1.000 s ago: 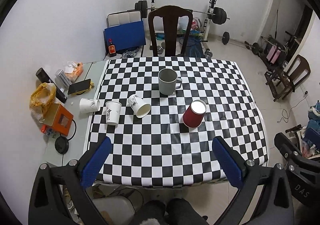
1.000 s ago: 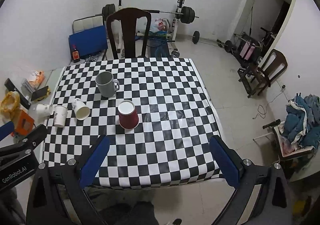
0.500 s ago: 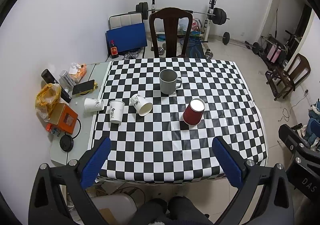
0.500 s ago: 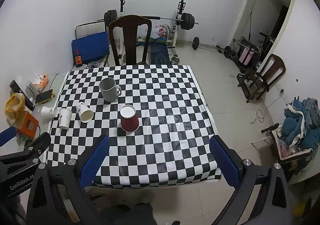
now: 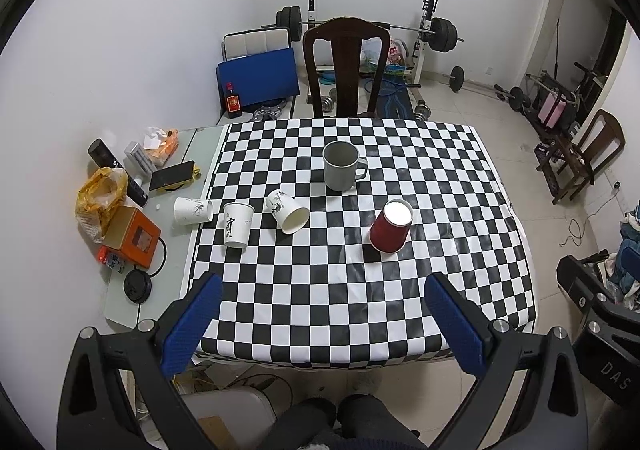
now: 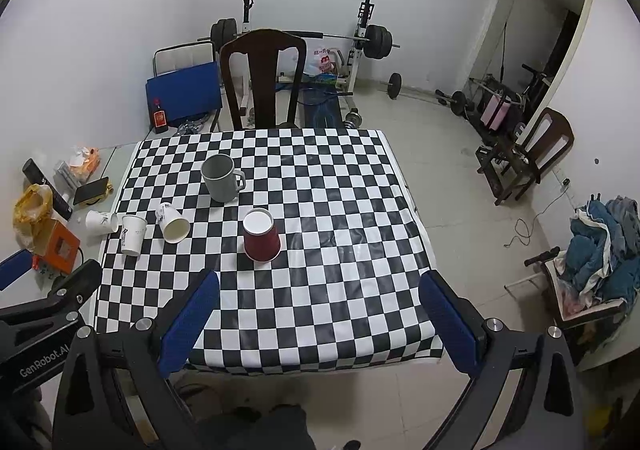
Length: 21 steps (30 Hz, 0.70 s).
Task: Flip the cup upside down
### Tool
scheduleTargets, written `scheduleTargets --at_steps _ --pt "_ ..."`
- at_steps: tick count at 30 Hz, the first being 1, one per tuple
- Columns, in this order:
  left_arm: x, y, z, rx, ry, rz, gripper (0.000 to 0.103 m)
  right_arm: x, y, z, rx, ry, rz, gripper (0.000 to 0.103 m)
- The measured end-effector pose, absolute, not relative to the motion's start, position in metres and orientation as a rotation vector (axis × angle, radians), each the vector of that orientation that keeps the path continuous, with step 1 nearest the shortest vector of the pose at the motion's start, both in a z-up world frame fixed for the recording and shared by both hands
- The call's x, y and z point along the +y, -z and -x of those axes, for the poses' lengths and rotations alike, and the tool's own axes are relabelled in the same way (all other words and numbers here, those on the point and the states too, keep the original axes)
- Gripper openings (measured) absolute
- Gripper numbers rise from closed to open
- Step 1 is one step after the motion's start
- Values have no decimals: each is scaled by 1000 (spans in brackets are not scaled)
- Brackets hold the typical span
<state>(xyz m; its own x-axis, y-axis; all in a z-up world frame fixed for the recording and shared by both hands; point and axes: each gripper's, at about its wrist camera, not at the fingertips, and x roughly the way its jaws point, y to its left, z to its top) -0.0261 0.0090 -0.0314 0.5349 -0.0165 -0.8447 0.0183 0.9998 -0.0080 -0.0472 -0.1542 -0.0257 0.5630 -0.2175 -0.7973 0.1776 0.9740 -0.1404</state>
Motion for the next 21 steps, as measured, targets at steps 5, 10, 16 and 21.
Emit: scheduleTargets --at_steps 5,10,16,21 --pt "10 30 27 1001 23 -3 103 -156 27 47 943 231 48 101" --pt "9 31 26 1006 21 -4 103 -154 25 49 946 224 47 101" --pt "9 31 26 1004 18 -9 103 -153 29 55 960 208 36 101" --pt "11 28 26 1005 14 -10 103 -153 29 57 964 207 34 101"
